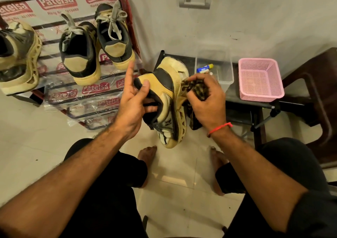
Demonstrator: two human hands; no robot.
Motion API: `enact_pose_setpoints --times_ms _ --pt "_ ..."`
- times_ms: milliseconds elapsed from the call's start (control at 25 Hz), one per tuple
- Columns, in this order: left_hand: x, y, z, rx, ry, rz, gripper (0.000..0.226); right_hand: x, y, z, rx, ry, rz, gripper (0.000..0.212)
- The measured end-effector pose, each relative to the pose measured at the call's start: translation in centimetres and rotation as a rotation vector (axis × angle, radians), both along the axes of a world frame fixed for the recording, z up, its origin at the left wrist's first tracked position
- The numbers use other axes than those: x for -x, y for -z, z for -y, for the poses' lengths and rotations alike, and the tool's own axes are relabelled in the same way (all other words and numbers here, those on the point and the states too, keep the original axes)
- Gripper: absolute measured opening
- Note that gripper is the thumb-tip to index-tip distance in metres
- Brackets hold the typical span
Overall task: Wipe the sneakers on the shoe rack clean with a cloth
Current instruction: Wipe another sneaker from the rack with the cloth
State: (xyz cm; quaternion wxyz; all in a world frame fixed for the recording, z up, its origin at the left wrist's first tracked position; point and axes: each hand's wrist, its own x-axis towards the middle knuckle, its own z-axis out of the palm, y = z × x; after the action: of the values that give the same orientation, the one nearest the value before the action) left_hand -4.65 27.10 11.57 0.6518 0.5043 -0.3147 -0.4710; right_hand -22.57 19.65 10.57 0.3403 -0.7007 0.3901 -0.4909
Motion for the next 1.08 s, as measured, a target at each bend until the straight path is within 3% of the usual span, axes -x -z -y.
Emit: enact_pose_setpoints --times_ms 120,360,480,680,800,920,1080 --pt "0.0 0.2 0.0 -0.046 -0.035 -0.15 0.061 -0.5 1.2 -1.2 0.127 -0.107 -0.286 0.04" --pt "0.8 0.1 -0.2 -0.062 0.001 -0.198 0.055 -1.8 0.1 -0.9 0.318 -0.173 -0.327 0.041" --pt "0.8 0.1 0.0 -0.033 0.031 -0.185 0.059 -1.5 0.4 -0.9 0.31 -0.201 -0.308 0.036" --pt "-0.1 0.7 -0.2 -0.069 -0.019 -0.127 0.058 -1.5 2.0 -3.1 0.315 -0.413 -0.439 0.036" --pt "1.1 1.0 -0.4 -0.066 0.072 -0.056 0.058 -1.9 0.8 -1.7 0.385 -0.298 -0.363 0.03" --pt "1.8 0.7 0.1 -0.024 0.103 -0.123 0.06 -2.1 -0.4 -1.0 0.39 -0.202 -0.329 0.023" --pt "0.6 0.5 0.0 -0.091 -0.007 -0.174 0.059 -1.6 1.7 -3.6 0.287 -0.413 -0.4 0.021"
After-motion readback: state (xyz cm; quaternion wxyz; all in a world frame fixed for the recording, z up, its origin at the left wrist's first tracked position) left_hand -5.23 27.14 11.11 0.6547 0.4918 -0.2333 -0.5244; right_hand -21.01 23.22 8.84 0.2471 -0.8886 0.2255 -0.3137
